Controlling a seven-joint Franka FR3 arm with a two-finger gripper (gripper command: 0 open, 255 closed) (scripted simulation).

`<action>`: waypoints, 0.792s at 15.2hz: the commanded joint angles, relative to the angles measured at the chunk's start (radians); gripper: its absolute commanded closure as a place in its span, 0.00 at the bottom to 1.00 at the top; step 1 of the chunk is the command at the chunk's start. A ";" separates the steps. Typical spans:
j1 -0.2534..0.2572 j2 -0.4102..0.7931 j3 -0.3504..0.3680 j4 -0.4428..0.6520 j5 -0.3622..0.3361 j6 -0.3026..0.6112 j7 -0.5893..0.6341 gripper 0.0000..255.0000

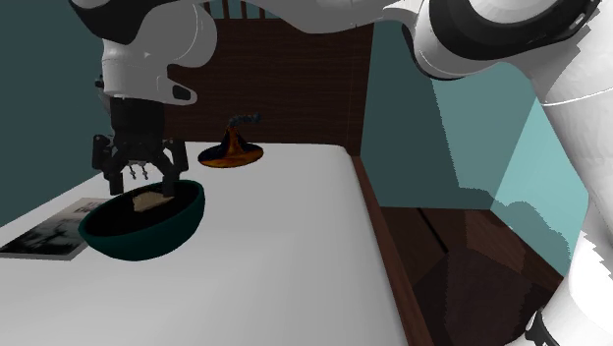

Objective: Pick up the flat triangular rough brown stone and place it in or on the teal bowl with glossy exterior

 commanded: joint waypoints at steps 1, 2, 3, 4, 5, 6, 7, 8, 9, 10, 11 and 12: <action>-0.001 0.005 -0.001 0.041 -0.002 -0.036 0.002 0.00; 0.000 0.013 -0.002 0.086 -0.004 -0.074 0.005 0.00; 0.001 0.023 -0.003 0.137 -0.007 -0.114 0.008 0.00; 0.003 0.035 -0.004 0.182 -0.010 -0.148 0.010 0.00; 0.003 0.035 -0.003 0.182 -0.010 -0.148 0.010 0.00; 0.003 0.035 -0.003 0.182 -0.010 -0.148 0.010 0.00; 0.003 0.035 -0.004 0.182 -0.010 -0.148 0.010 0.00; 0.003 0.035 -0.004 0.182 -0.010 -0.148 0.010 0.00; 0.003 0.035 -0.004 0.182 -0.010 -0.148 0.010 0.00; 0.003 0.035 -0.004 0.182 -0.010 -0.148 0.010 0.00; 0.003 0.035 -0.004 0.182 -0.010 -0.148 0.010 0.00; 0.003 0.035 -0.004 0.182 -0.010 -0.148 0.010 0.00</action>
